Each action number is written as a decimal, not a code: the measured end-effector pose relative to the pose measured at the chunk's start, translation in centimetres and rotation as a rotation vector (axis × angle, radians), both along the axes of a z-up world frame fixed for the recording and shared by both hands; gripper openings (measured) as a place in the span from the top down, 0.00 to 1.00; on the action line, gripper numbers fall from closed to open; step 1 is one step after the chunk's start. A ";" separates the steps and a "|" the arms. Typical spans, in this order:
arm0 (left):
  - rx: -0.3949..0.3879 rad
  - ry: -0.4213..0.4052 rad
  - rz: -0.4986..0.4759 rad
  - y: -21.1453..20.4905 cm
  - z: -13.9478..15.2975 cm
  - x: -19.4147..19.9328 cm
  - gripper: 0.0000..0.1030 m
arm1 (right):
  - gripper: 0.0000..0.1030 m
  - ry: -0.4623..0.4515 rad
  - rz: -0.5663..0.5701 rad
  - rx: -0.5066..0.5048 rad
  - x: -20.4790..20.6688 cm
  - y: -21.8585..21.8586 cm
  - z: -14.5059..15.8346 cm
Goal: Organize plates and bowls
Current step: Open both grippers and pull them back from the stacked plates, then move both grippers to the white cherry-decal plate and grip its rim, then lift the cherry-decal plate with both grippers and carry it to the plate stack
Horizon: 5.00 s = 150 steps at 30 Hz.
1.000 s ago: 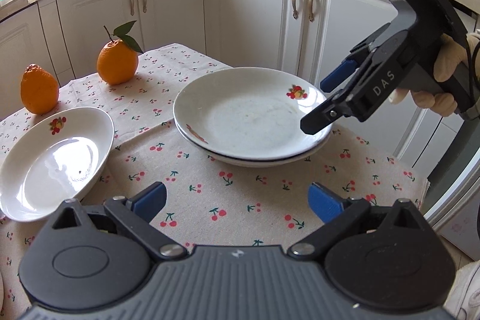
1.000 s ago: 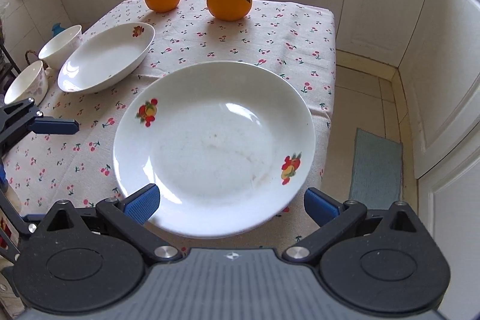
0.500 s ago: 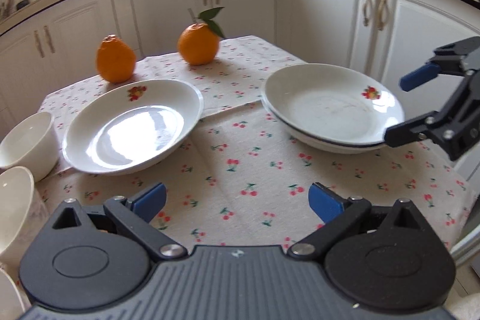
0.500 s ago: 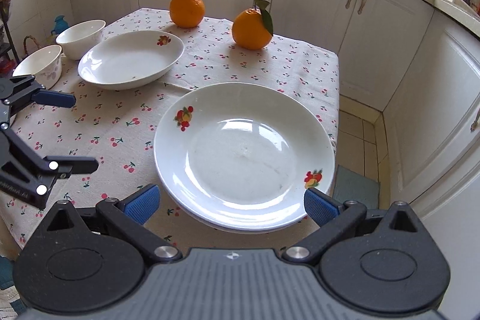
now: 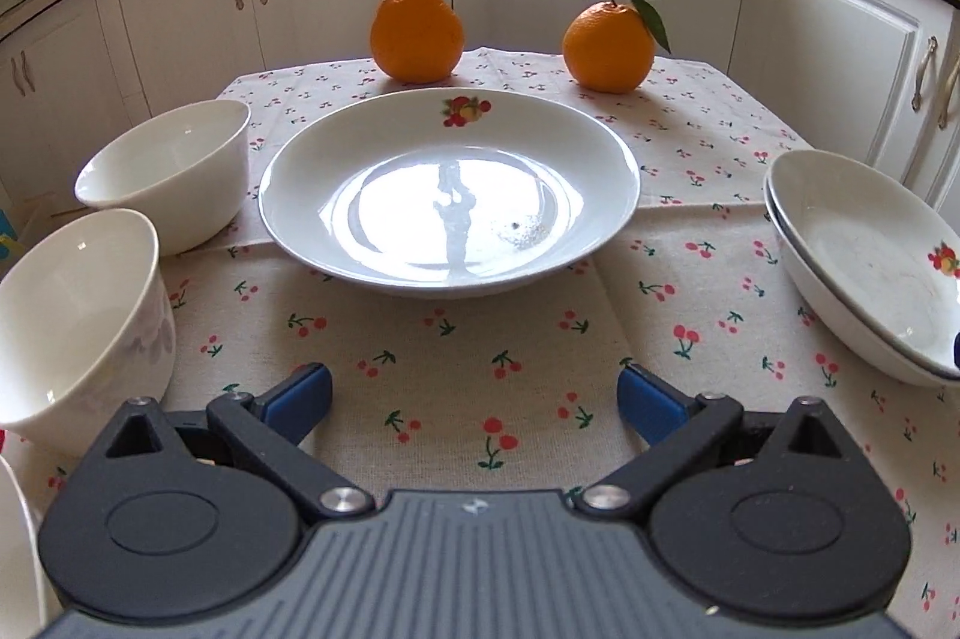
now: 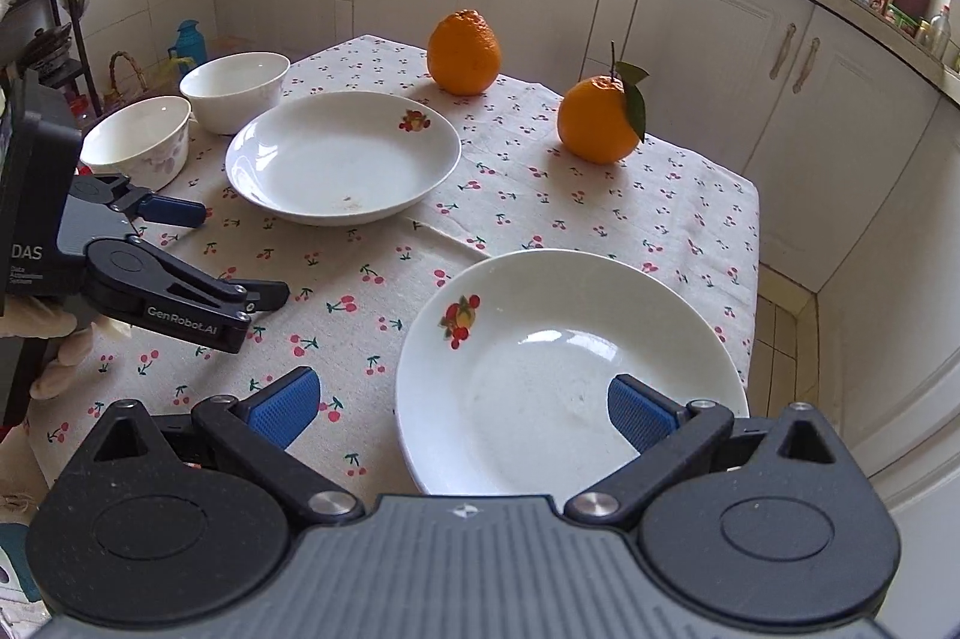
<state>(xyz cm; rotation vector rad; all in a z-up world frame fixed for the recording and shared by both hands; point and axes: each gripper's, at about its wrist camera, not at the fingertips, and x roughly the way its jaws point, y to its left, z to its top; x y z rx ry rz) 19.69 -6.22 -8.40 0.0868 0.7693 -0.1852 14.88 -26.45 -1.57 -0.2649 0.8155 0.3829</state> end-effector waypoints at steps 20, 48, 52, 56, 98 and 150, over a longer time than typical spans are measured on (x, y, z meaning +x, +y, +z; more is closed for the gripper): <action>-0.004 -0.027 0.020 -0.6 -0.3 2.8 0.00 | 0.00 0.073 0.308 0.062 11.6 4.6 1.6; -0.006 -0.073 0.047 -0.3 0.1 3.0 0.01 | 0.00 0.290 0.581 0.166 28.3 12.3 -4.3; -0.003 -0.084 0.045 -0.3 0.2 3.0 0.01 | 0.04 0.349 0.595 0.215 29.3 12.3 -4.9; -0.005 -0.081 0.042 -0.3 0.2 3.1 0.01 | 0.06 0.384 0.604 0.243 29.7 12.3 -5.4; 0.029 -0.078 -0.084 -0.9 3.3 -0.9 0.01 | 0.14 0.452 0.561 0.362 25.7 8.0 -1.9; 0.025 -0.048 -0.513 -11.3 4.9 -6.0 0.01 | 0.14 0.315 0.181 0.436 11.9 -10.3 -0.7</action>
